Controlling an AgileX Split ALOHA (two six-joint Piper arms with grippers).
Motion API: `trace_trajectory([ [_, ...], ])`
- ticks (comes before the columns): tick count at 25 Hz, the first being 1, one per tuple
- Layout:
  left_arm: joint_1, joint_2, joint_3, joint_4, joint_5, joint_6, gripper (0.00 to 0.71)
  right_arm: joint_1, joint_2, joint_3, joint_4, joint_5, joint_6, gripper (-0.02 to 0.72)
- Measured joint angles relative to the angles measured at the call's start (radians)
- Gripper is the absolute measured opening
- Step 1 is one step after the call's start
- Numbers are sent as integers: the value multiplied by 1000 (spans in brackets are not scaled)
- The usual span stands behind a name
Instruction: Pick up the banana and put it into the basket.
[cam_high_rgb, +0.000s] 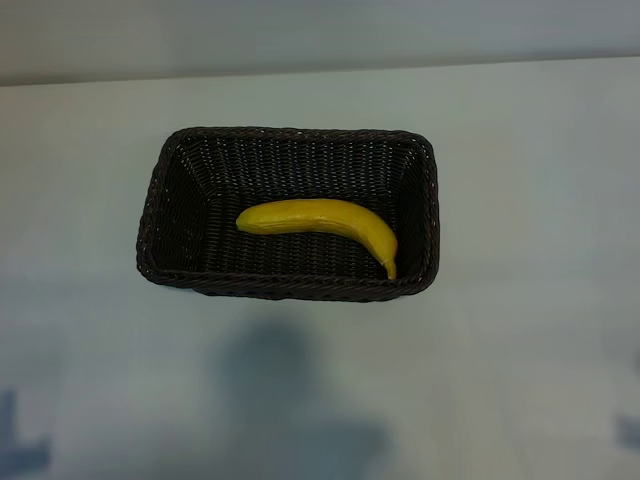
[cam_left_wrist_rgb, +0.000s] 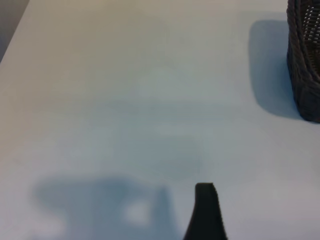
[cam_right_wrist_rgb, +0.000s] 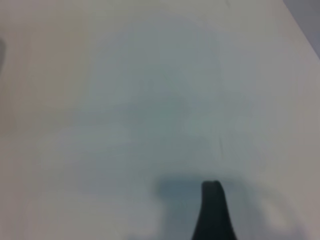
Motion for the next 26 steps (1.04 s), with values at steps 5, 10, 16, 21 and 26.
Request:
trace_trajectory([
  [5,0,0,0,0,0,0,578,0,0,0,1,0,4,520],
  [10,0,0,0,0,0,0,578,0,0,0,2,0,4,520],
  [16,0,0,0,0,0,-1,578,0,0,0,10,0,5,520],
  [21,0,0,0,0,0,-1,578,0,0,0,17,0,5,520],
  [26,0,0,0,0,0,-2,578,0,0,0,17,0,5,519],
])
